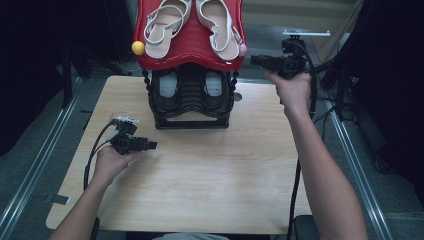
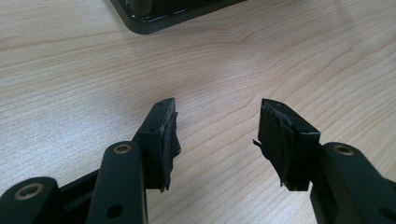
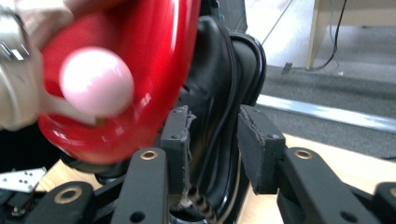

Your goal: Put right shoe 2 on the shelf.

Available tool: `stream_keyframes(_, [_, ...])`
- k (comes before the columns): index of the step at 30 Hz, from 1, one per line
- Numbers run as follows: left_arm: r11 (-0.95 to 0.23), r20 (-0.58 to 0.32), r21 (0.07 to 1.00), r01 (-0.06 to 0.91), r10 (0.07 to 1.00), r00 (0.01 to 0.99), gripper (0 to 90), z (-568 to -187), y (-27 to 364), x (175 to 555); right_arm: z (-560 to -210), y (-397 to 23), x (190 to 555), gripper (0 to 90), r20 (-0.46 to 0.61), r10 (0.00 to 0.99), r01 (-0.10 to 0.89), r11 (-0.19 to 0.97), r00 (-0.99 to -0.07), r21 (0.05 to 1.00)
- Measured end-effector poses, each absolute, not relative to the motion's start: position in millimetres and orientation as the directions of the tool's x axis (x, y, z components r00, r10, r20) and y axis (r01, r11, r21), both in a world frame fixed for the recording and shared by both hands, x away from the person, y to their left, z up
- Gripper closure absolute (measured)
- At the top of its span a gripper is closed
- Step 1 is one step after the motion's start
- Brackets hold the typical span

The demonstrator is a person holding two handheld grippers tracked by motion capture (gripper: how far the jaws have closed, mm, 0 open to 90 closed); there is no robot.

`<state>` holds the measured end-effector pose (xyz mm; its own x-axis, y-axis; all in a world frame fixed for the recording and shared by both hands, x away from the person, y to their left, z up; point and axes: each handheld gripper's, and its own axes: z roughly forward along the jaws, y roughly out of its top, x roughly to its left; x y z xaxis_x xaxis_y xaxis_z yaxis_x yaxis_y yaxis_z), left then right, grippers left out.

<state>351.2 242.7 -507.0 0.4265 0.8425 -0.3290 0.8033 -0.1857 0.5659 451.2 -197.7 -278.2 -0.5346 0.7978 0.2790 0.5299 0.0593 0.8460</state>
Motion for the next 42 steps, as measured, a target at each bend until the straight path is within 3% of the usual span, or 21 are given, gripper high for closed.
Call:
stream_keyframes(11, [-0.188, -0.327, 0.565, 0.803, 0.843, 0.428, 47.6, -508, 242, 351, -304, -204, 445, 47.4, 0.297, 0.792, 0.534, 0.043, -0.533, 0.844])
stream_keyframes(42, [-0.199, -0.321, 0.564, 0.802, 0.842, 0.435, 47.2, -508, 243, 351, -397, -215, 425, 49.5, 0.335, 0.793, 0.613, 0.06, -0.509, 0.788])
